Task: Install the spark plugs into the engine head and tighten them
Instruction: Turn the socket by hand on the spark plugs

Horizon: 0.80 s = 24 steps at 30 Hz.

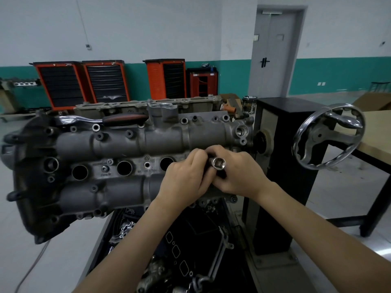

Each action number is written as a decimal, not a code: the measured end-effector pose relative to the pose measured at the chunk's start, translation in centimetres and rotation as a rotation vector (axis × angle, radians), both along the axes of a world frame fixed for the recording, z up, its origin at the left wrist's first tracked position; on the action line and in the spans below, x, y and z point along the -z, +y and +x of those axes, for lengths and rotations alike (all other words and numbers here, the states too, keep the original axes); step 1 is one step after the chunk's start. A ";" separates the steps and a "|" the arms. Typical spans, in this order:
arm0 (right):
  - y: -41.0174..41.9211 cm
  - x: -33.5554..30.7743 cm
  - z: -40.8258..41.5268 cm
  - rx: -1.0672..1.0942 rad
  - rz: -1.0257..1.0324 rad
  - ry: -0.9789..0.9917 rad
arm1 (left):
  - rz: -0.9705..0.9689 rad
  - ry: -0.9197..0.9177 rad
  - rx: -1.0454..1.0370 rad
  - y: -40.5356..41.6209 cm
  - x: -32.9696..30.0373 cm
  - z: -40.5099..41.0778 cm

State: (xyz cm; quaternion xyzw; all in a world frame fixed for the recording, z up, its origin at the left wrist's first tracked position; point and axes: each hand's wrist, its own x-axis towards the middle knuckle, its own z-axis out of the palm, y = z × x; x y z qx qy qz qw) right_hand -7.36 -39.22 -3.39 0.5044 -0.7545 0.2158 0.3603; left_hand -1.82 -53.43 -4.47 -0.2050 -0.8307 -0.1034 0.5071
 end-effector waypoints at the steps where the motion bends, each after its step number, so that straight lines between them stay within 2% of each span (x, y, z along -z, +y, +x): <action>1: 0.0 0.0 0.0 -0.012 0.011 0.004 | 0.000 -0.013 0.003 0.0 0.0 0.0; 7: 0.0 0.0 -0.3 0.023 -0.032 0.052 | 0.016 -0.046 0.054 0.1 -0.2 0.4; 12: -0.1 0.2 -0.5 0.067 -0.010 0.055 | -0.028 0.005 -0.004 0.1 -0.2 0.1; 15: 0.0 0.1 -0.1 0.051 -0.015 0.001 | -0.011 -0.014 0.003 0.1 -0.1 0.1; 19: 0.1 0.1 -0.1 -0.003 0.027 0.036 | 0.018 -0.039 0.032 0.1 -0.1 0.2; 24: 0.0 -0.1 -0.2 0.002 -0.033 0.078 | 0.024 -0.042 0.041 0.1 -0.3 0.5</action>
